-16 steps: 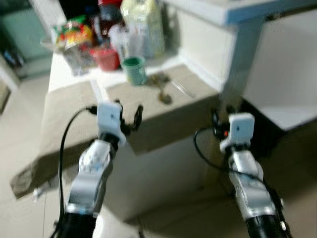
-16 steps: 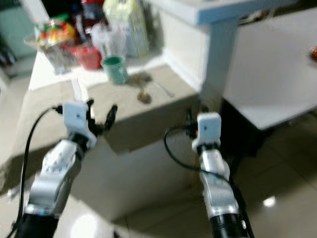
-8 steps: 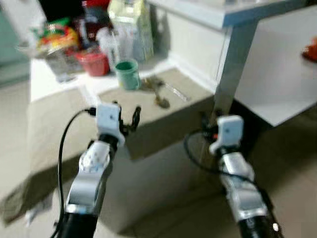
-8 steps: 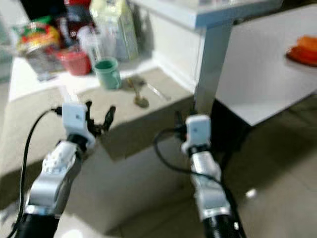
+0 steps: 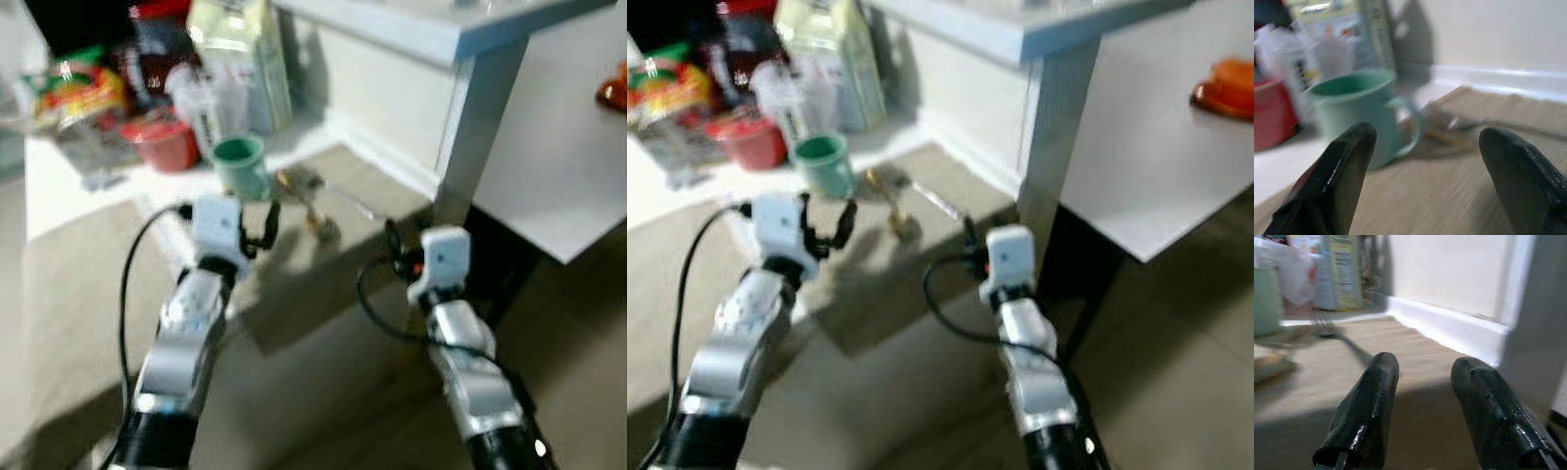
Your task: Setting the table
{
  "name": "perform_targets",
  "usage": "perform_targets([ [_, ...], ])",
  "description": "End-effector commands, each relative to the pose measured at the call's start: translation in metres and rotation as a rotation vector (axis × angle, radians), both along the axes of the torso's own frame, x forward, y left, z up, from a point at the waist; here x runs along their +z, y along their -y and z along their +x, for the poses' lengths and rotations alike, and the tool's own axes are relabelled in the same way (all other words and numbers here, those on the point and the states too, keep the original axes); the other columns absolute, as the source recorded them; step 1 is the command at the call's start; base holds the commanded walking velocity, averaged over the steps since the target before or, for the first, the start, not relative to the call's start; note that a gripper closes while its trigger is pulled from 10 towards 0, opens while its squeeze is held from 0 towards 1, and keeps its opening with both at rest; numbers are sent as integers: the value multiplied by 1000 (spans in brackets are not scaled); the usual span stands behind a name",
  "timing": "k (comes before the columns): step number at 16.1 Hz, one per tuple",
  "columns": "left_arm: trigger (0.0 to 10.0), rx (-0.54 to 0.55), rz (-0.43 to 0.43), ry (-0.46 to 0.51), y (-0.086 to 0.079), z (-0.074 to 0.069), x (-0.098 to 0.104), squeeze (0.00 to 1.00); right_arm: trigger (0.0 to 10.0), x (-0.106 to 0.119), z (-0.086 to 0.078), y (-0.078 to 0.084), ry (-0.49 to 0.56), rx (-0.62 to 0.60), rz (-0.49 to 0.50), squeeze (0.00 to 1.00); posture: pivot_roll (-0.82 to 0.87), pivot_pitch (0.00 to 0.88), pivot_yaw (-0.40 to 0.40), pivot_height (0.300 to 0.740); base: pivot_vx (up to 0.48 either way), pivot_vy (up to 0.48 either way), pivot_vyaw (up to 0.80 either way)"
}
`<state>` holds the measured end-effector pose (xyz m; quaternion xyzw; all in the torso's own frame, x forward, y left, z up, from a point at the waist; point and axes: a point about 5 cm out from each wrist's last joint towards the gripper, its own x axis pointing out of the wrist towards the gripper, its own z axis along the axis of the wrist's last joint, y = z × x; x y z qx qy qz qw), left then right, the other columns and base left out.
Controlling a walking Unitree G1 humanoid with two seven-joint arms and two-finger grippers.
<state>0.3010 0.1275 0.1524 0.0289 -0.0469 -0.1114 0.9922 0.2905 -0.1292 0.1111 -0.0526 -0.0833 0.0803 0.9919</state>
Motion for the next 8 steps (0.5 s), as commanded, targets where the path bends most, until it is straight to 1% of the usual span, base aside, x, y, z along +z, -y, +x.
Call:
perform_targets([
  [1, 10000, 9, 19, -15, 2, 0, -2, 0, 10000, 0, -1, 1, -5, -7, 2, 0, -156, 0, 109, 740, 0, 0, 0],
  [3, 10000, -3, 0, -26, 3, -1, -3, 0, 10000, 0, 0, 0, -10, -3, 18, 0, -155, 0, 109, 740, 0, 0, 0],
  [7, 10000, 7, -19, -25, 2, -2, -3, 0, 10000, -2, 0, 2, -17, -5, 15, 0, -155, 0, 109, 740, 0, 0, 0],
  [8, 10000, 14, -31, -18, 1, -2, -1, 0, 10000, -1, 0, 2, -18, -5, 17, 0, -152, 0, 108, 740, 0, -480, 0],
])
